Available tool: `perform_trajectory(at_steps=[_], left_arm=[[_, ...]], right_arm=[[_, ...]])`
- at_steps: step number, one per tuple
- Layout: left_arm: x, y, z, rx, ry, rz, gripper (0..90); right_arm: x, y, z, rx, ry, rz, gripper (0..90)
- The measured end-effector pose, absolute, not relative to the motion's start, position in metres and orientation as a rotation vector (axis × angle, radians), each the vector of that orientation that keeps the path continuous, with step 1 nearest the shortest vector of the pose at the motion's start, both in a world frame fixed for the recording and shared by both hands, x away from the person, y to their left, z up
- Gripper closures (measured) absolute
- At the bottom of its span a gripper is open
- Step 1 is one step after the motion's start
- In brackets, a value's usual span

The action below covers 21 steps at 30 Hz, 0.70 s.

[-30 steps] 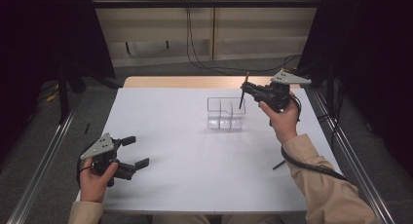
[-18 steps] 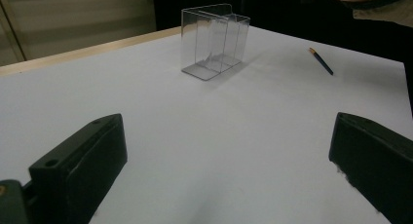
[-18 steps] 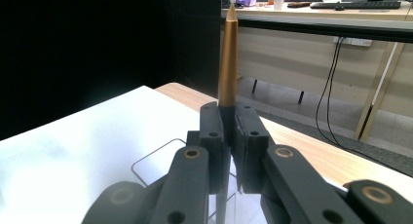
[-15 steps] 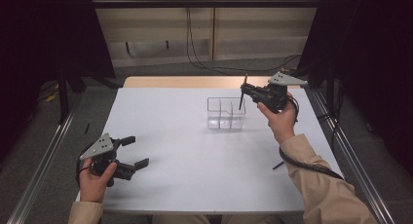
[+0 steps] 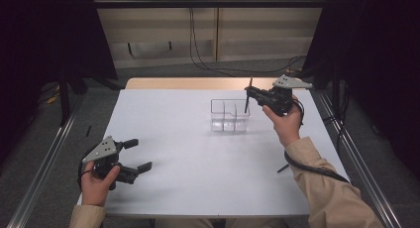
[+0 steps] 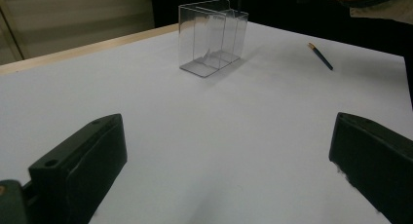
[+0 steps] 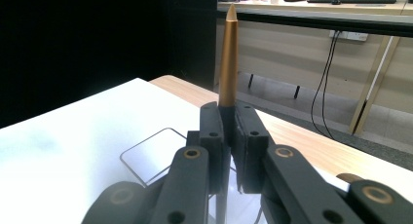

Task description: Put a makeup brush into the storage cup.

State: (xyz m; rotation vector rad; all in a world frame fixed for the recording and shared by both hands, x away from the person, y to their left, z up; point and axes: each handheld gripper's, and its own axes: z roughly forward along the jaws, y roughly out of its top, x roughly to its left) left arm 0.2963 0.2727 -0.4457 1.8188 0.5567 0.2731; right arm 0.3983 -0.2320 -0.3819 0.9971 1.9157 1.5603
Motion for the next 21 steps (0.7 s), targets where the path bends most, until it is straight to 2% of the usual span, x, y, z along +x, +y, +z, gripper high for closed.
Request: perform_trajectory(at_steps=[21], left_arm=[[0.296, 0.272, -0.447, 1.821, 0.558, 0.273, 0.3]], right_arm=[[0.398, -0.231, -0.392, 0.991, 1.933, 1.538, 83.5]])
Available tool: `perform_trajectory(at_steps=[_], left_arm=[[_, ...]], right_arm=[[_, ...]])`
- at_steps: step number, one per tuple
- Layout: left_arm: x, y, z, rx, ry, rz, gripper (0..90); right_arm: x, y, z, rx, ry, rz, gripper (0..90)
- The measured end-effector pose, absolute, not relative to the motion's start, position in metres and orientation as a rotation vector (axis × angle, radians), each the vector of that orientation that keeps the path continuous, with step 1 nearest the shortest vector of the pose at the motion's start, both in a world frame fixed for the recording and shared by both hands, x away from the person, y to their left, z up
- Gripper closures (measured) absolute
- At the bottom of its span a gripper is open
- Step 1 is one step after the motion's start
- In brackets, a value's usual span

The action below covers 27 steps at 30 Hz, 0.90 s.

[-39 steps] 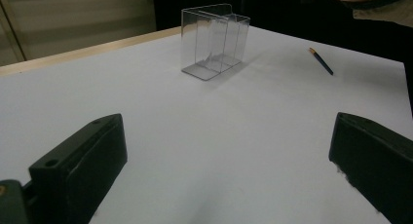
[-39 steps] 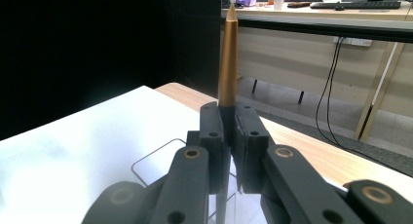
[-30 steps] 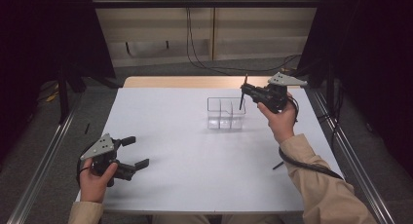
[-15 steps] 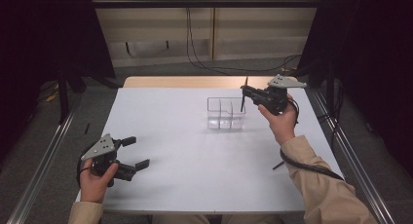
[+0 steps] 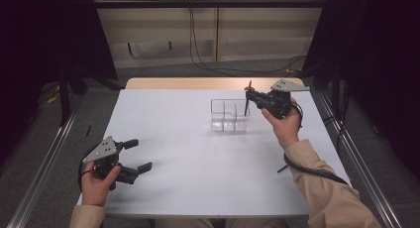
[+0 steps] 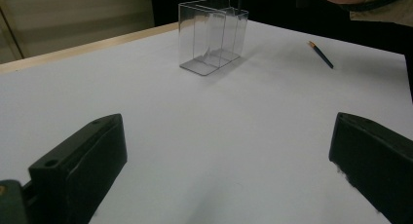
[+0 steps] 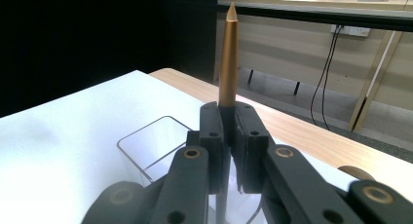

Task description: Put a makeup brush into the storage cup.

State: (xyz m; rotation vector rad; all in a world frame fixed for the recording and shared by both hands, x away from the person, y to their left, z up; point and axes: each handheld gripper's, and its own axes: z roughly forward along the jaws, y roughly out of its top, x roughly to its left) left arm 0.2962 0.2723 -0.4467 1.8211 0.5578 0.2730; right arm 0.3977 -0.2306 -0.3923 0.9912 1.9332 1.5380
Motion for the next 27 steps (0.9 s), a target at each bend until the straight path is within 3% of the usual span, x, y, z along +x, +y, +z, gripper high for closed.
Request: perform_trajectory(at_steps=[27], left_arm=[[0.295, 0.271, -0.446, 1.829, 0.546, 0.275, 0.4]], right_arm=[[0.398, -0.231, -0.403, 1.016, 1.948, 1.516, 83.3]])
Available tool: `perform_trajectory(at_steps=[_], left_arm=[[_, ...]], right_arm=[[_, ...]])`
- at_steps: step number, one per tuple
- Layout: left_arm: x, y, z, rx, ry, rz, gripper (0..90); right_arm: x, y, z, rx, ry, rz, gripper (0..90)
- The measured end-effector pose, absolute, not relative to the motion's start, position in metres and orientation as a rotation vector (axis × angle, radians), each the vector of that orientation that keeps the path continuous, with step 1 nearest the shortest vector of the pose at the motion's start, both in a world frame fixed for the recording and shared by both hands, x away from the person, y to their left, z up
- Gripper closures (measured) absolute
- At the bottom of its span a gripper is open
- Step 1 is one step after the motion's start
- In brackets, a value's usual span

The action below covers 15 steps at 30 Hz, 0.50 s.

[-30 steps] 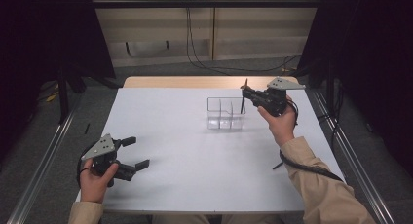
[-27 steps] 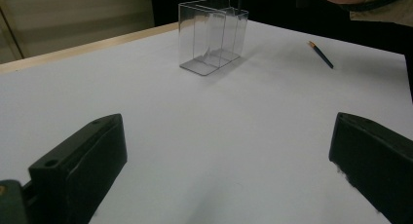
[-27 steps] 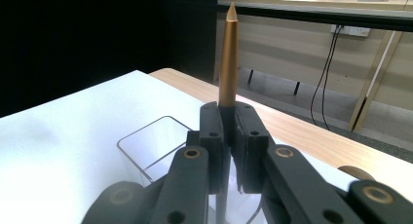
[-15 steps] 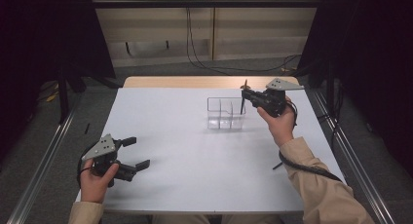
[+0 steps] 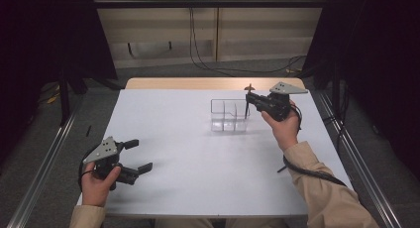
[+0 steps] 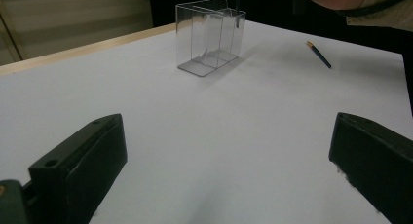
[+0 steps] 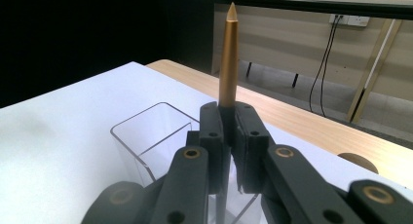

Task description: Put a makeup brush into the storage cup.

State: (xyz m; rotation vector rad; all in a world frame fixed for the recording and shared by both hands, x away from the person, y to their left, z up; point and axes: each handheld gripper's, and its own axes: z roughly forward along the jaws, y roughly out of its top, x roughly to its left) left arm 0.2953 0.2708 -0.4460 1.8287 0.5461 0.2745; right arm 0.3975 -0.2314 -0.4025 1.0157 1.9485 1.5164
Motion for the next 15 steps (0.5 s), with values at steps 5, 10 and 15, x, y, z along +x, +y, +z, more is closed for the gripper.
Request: perform_trajectory(at_steps=[5, 10, 15], left_arm=[[0.295, 0.27, -0.4452, 1.832, 0.541, 0.278, 0.4], [0.2953, 0.2699, -0.4456, 1.831, 0.548, 0.278, 0.4], [0.2952, 0.2695, -0.4445, 1.83, 0.549, 0.28, 0.5]], right_arm=[[0.3964, -0.2326, -0.4032, 1.01, 1.946, 1.512, 81.6], [0.3938, -0.2353, -0.3984, 0.982, 1.932, 1.565, 49.4], [0.3893, -0.2376, -0.3937, 0.944, 1.926, 1.596, 28.4]])
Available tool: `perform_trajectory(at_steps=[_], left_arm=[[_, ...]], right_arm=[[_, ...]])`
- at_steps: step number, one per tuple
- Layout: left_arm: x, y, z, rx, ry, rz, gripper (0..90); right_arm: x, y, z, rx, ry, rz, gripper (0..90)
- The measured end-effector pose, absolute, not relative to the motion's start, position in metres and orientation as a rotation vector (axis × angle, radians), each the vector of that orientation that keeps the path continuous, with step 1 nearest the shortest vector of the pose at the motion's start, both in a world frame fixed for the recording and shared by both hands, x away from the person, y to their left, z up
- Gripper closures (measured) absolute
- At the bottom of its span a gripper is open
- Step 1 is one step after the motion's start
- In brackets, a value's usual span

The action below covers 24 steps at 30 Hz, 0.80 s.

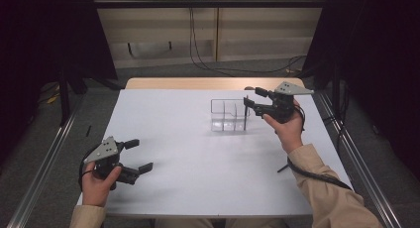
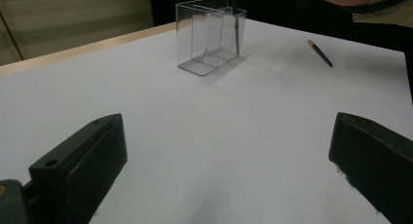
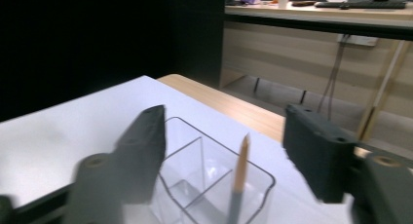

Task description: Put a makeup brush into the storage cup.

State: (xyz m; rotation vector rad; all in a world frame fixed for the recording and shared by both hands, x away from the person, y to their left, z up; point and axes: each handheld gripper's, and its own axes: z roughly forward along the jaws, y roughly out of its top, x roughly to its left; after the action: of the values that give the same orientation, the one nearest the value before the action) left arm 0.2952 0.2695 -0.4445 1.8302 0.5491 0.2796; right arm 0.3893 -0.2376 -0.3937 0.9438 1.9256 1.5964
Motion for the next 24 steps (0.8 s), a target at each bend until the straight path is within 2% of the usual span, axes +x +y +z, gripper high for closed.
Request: perform_trajectory(at_steps=[9, 18, 24], left_arm=[[0.295, 0.268, -0.443, 1.829, 0.544, 0.282, 0.5], [0.295, 0.266, -0.442, 1.832, 0.54, 0.282, 0.4], [0.295, 0.266, -0.443, 1.831, 0.541, 0.281, 0.5]], right_arm=[[0.378, -0.246, -0.391, 0.899, 1.914, 1.563, 13.3], [0.369, -0.254, -0.392, 0.909, 1.92, 1.543, 5.5], [0.361, -0.259, -0.395, 0.9, 1.93, 1.541, 3.9]])
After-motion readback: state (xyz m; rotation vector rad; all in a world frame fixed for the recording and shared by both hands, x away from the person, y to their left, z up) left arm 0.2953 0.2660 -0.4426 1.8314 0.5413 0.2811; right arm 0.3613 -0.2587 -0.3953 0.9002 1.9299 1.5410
